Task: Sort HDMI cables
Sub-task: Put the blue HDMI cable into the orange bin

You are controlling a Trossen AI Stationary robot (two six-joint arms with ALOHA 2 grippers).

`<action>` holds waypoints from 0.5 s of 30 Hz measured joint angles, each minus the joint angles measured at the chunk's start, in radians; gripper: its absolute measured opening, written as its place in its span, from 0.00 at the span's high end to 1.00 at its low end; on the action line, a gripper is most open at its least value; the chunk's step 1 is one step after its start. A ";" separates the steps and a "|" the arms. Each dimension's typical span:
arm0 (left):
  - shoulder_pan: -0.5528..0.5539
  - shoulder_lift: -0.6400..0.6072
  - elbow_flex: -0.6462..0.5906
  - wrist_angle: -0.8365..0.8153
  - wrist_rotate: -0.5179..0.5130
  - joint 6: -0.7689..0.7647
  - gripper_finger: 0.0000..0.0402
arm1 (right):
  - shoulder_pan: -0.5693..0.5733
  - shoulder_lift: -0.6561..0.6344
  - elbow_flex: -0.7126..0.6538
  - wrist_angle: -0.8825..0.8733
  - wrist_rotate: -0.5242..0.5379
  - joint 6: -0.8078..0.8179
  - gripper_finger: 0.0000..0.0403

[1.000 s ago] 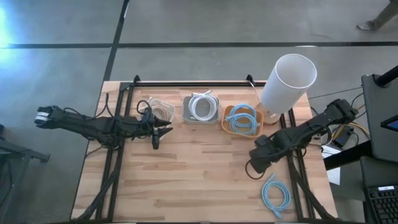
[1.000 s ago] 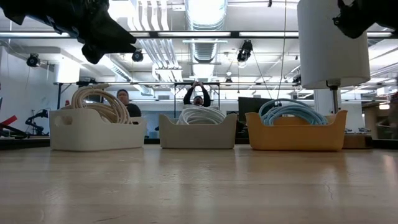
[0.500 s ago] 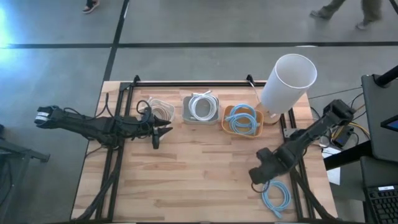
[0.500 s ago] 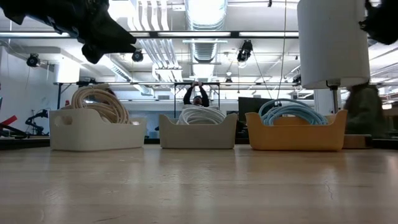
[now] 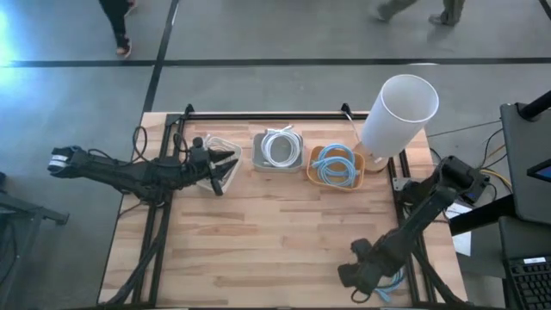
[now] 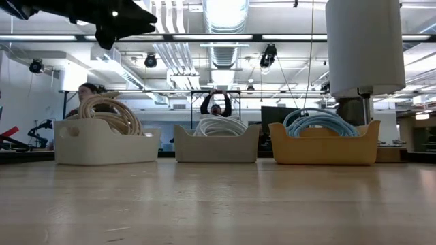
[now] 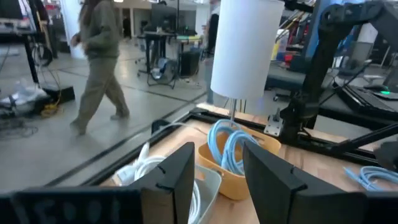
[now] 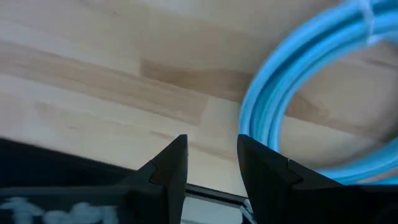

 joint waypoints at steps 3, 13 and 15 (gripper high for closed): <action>0.000 0.000 0.000 0.006 0.000 0.017 0.65 | 0.001 0.062 0.021 0.009 -0.057 0.010 0.66; 0.003 0.000 0.000 0.041 0.002 0.045 0.65 | 0.006 0.110 0.083 -0.123 -0.097 0.037 0.64; 0.003 0.000 0.000 0.043 0.002 0.058 0.65 | 0.009 0.109 0.068 -0.122 -0.097 0.045 0.64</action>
